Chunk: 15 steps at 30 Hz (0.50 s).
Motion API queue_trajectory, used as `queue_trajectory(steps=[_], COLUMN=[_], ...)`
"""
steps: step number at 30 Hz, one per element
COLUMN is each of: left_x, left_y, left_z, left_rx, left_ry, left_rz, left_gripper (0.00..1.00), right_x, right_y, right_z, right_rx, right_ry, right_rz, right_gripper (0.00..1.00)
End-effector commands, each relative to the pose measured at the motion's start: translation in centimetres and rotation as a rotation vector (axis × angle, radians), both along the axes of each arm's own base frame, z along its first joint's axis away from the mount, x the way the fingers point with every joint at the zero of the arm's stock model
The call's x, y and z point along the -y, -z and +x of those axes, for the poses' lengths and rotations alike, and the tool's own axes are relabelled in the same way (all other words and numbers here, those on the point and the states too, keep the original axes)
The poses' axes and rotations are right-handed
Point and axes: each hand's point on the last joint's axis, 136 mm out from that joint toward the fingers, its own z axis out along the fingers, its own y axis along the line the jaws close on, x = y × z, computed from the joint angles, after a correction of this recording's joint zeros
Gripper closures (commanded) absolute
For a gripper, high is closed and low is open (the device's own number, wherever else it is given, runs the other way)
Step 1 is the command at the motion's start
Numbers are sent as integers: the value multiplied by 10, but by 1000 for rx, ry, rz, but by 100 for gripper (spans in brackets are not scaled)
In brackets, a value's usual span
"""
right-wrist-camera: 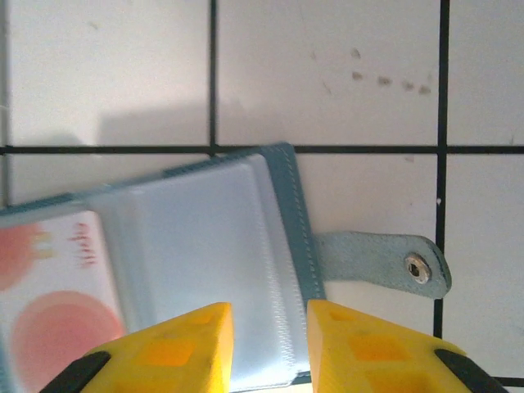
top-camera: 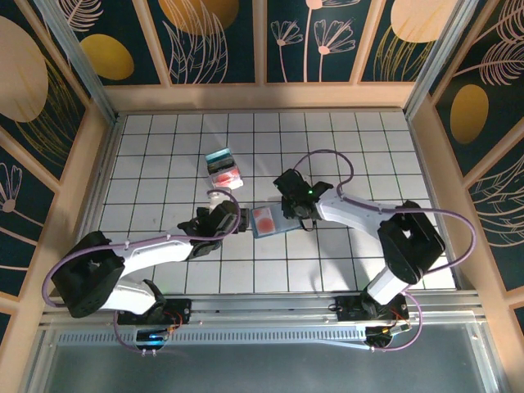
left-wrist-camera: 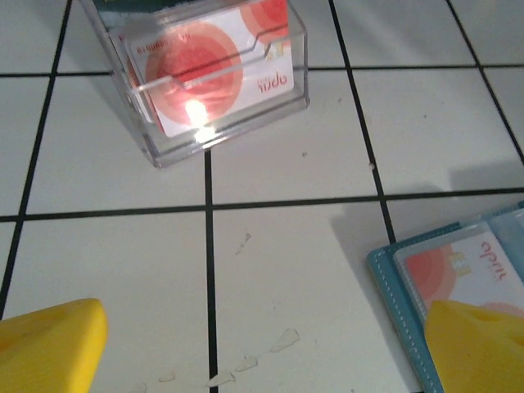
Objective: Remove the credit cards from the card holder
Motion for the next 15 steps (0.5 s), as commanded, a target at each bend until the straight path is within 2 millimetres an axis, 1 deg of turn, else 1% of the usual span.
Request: queue_trajectory(steps=[1,4,7,10,15], left_x=[11,20,27,26,22], left_y=[10,19,28,35,40], left_z=[-5,-8,-10,-10,-8], left_rx=[-25,-42,-54,-64,-64], left_ry=[45,71,82,62,29], left_rz=[-10,12,41,60,59], left_gripper=[1,1,1,1,1], right_x=[-18,-31,-38,-45,-52], right_y=[-24,-25,-21,-14,-5], right_z=[1,-2,-4,-8,-10], right_rx=[15,-13,-45,-85,-114], right_ry=[-11,-47,-63,-81,-98], right_rz=[118,188,225,260,277], right_gripper=[69,68,71,74,79])
